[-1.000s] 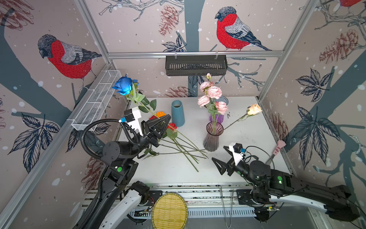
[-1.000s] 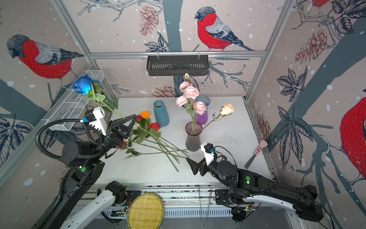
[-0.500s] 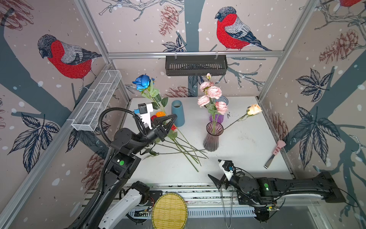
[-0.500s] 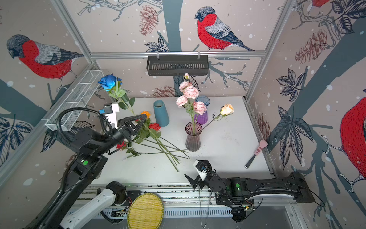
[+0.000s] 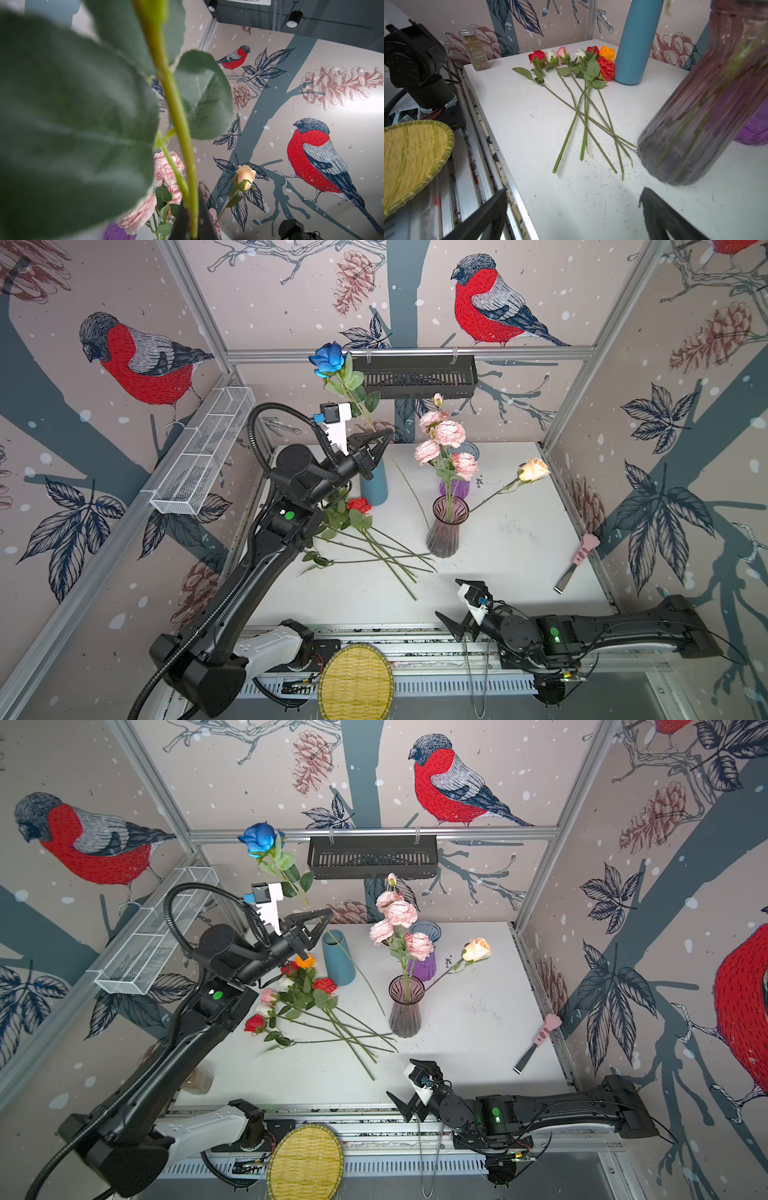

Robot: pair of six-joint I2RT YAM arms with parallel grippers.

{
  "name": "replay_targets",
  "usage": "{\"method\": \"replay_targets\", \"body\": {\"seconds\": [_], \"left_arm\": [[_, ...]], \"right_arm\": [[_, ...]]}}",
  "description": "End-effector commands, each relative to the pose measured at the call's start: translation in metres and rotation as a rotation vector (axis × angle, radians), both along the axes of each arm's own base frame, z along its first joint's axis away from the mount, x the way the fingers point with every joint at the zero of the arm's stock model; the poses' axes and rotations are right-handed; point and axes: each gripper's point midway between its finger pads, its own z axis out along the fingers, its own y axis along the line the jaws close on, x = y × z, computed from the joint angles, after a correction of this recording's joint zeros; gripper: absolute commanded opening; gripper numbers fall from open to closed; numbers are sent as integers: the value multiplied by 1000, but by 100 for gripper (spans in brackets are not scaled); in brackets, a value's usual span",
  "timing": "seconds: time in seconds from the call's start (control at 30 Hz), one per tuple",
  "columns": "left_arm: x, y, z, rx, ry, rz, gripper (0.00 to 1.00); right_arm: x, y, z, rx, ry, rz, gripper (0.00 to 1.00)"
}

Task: Arrange the flowers into the vase
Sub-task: 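Carry the blue rose with the left gripper over the pink vase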

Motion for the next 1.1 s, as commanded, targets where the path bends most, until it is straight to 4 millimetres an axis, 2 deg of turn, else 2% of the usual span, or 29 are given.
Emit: {"method": "replay_targets", "body": {"seconds": [0.0,0.13,0.3,0.57,0.87,1.07], "left_arm": [[-2,-18,29,41,-140,-46,0],[-1,-45,34,124,-206,-63,0],[-7,-63,37,171,-272,-56,0],[0,-109,5,360,-289,-74,0],[10,-144,-30,419,-203,-139,0],[19,-159,-57,480,-146,-163,0]], "right_arm": [[-9,10,5,16,-11,67,100],[-10,12,1,-1,-71,89,100],[-7,10,4,12,-64,69,100],[-8,10,5,19,-65,71,100],[-8,10,6,27,-65,73,100],[-7,9,7,33,-67,66,100]]}}
